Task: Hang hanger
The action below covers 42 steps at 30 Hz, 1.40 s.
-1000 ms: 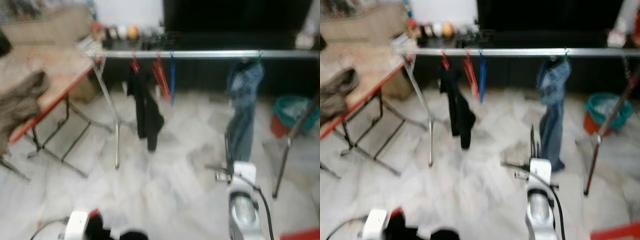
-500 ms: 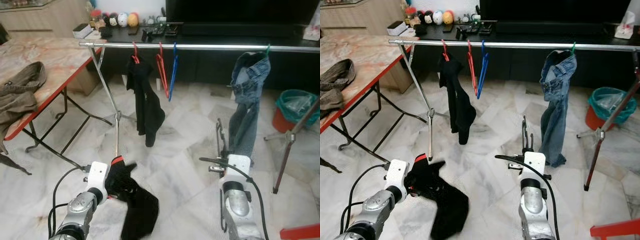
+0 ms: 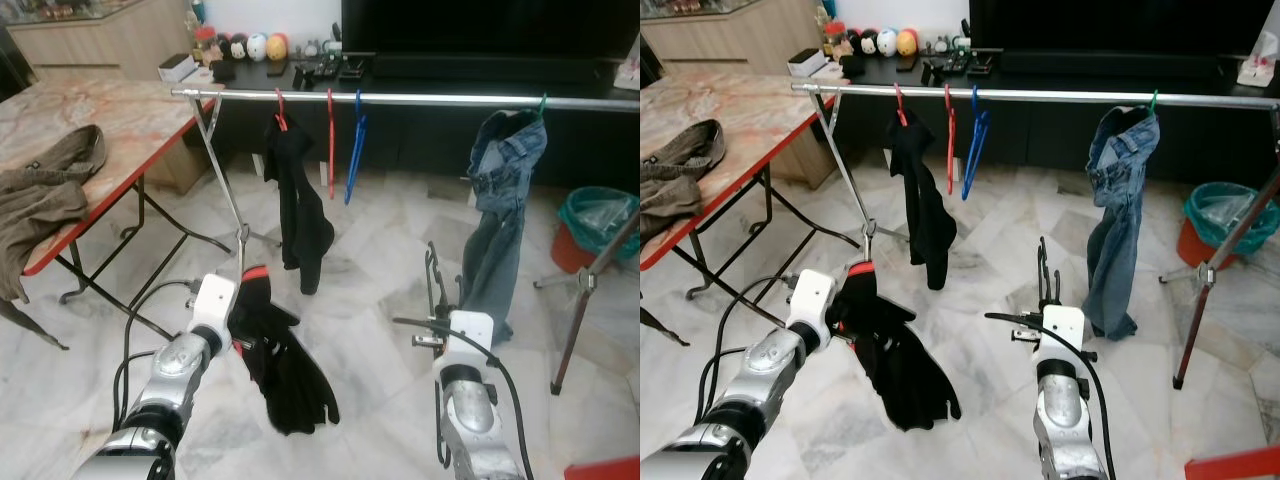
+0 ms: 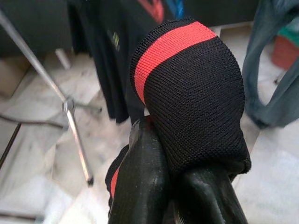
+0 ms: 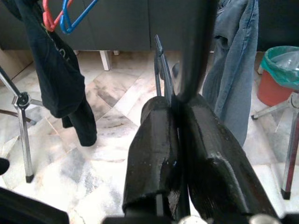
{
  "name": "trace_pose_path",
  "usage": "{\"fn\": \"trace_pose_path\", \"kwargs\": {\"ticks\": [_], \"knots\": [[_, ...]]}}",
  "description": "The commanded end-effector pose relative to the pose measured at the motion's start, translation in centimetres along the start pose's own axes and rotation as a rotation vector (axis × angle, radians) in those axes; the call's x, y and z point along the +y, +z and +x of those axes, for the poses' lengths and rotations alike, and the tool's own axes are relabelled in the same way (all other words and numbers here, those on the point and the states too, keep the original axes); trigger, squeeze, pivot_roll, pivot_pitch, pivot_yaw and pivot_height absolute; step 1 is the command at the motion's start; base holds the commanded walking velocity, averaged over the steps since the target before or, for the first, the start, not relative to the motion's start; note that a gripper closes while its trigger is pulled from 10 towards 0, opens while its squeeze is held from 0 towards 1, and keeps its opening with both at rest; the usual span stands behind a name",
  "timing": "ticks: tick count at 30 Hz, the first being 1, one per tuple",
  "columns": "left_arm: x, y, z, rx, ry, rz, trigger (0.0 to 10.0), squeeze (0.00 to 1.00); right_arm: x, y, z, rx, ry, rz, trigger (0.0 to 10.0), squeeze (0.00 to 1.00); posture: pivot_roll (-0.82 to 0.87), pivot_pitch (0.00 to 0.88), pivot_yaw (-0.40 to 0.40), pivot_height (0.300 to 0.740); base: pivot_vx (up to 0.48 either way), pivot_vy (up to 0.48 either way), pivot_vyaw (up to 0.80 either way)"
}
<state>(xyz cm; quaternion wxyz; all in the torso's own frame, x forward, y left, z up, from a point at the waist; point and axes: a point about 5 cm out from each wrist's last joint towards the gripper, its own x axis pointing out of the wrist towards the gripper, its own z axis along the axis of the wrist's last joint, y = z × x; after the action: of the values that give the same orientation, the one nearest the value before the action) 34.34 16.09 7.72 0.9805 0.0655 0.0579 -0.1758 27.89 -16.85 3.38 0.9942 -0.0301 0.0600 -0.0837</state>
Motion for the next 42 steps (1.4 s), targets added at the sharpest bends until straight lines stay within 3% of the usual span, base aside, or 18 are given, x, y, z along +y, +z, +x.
{"fn": "trace_pose_path", "kwargs": {"ticks": [1, 31, 37, 42], "knots": [[0.4, 1.0, 0.3, -0.035, 0.012, -0.001, 10.0, 0.0, 0.5, 0.6, 0.3, -0.019, 0.009, 0.014, 10.0, 0.0, 0.08, 0.0, 0.104, 0.74, 0.0, 0.0, 0.0], [1.6, 1.2, -0.2, -0.052, 0.077, -0.013, 10.0, 0.0, 0.6, 0.6, 0.6, -0.005, 0.015, -0.005, 10.0, 0.0, 0.09, 0.012, 0.103, 0.74, 0.0, -0.093, -0.8], [1.7, 1.6, 0.0, -0.075, 0.075, -0.07, 10.0, 0.0, 0.7, 0.7, 0.7, -0.009, 0.016, 0.0, 10.0, 0.0, 0.09, 0.017, 0.106, 0.74, 0.0, 0.0, -0.8], [1.8, 1.8, 0.0, -0.082, 0.053, -0.082, 10.0, 0.0, 0.7, 0.7, 0.6, -0.012, 0.013, 0.002, 10.0, 0.0, 0.09, 0.021, 0.11, 0.74, 0.0, 0.0, 0.0]]}}
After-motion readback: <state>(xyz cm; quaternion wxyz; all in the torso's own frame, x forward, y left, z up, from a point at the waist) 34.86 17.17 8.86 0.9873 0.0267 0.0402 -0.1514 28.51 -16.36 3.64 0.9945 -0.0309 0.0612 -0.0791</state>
